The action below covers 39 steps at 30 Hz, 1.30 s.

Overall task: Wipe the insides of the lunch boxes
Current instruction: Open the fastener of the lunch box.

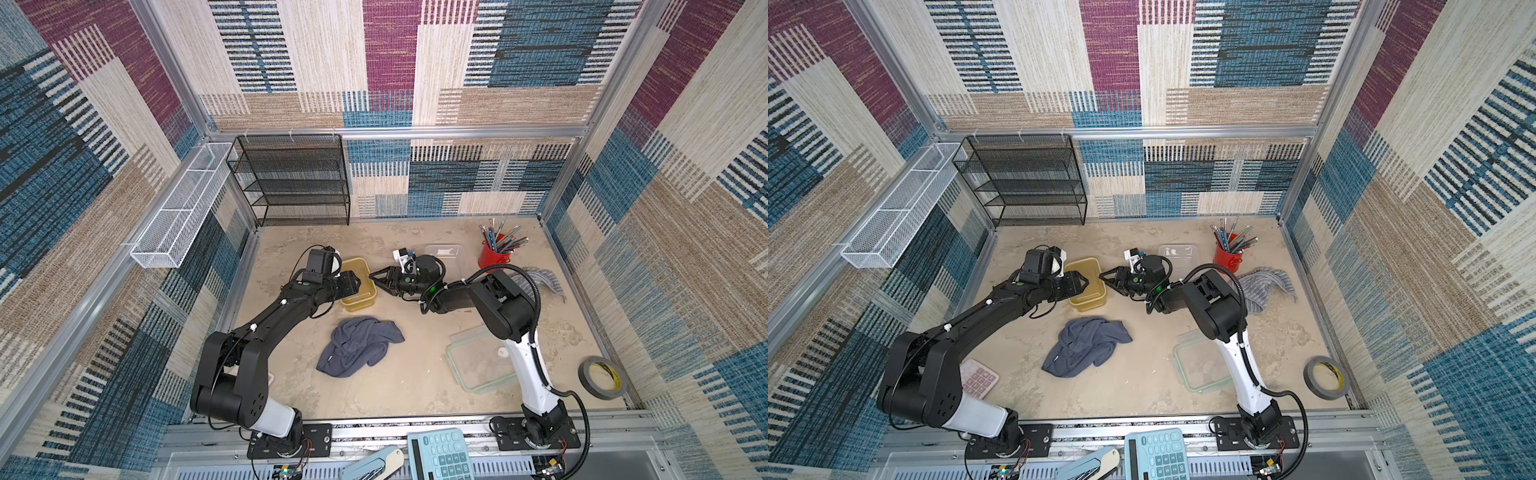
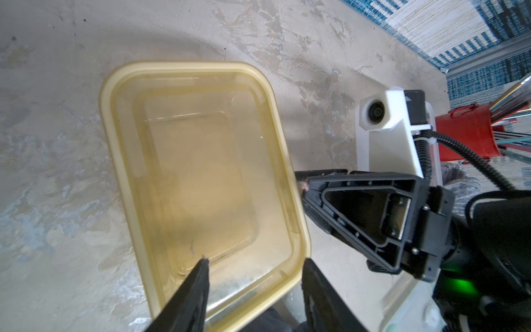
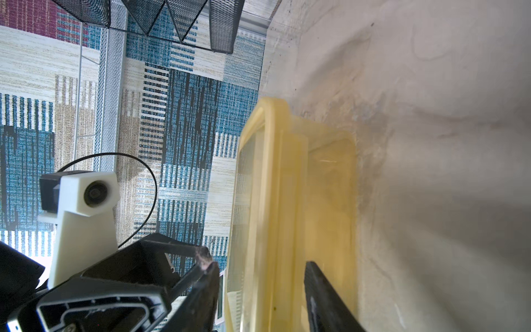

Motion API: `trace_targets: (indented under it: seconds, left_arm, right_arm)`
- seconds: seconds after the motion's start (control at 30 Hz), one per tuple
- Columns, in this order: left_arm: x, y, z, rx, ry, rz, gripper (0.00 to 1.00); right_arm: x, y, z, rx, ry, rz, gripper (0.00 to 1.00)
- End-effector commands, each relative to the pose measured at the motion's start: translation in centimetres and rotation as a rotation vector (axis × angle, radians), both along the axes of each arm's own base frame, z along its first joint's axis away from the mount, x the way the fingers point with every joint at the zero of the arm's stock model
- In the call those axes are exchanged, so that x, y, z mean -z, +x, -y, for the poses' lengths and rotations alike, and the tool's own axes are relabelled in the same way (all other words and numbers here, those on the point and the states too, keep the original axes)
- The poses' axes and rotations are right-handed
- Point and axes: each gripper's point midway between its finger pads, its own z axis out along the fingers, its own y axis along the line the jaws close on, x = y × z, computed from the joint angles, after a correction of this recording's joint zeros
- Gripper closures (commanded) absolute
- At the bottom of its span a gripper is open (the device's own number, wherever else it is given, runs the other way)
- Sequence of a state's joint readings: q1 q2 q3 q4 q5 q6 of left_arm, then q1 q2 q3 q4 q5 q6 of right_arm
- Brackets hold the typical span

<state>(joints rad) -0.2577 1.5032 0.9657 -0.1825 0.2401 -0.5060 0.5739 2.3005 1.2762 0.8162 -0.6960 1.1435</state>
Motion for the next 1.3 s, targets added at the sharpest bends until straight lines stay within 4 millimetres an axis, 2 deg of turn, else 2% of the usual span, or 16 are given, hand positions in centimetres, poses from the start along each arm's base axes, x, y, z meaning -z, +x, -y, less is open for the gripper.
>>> trace_targets:
  seconds: [0.0,0.07,0.27,0.47,0.6,0.77,0.97,1.1,1.27]
  left_arm:
    - [-1.1,0.9,0.1,-0.023,-0.035,0.049,0.46]
    - [-0.8,1.2,0.1,-0.026,-0.045,0.041,0.45]
    - [2.4,1.4,0.7,-0.017,-0.069,-0.052,0.47]
    - [4.3,0.7,0.5,-0.030,-0.065,-0.098,0.49]
    - [5.3,0.1,0.3,-0.046,-0.071,-0.125,0.62]
    - [6.0,-0.2,0.4,-0.048,-0.078,-0.149,0.68]
    - [7.1,-0.6,0.5,-0.053,-0.077,-0.181,0.72]
    - [7.7,-0.9,0.4,-0.057,-0.071,-0.196,0.73]
    - [8.6,-1.2,0.5,-0.054,-0.066,-0.220,0.75]
  right_arm:
    - [-0.9,-0.2,-0.5,-0.022,0.032,0.028,0.50]
    - [-0.8,-0.3,-0.6,-0.025,0.033,0.028,0.51]
    - [-0.5,-0.4,-0.6,-0.025,0.045,0.019,0.54]
    - [-0.6,-0.4,-0.6,-0.019,0.070,0.017,0.54]
    - [-1.0,-0.6,-0.8,-0.022,0.098,0.009,0.56]
    - [-1.3,-0.8,-0.8,-0.019,0.117,0.008,0.59]
    - [-1.8,-1.0,-1.0,-0.020,0.153,0.001,0.70]
    - [-2.2,-1.0,-1.1,-0.022,0.138,0.020,0.72]
    - [-1.9,-0.9,-1.0,-0.017,0.100,0.033,0.80]
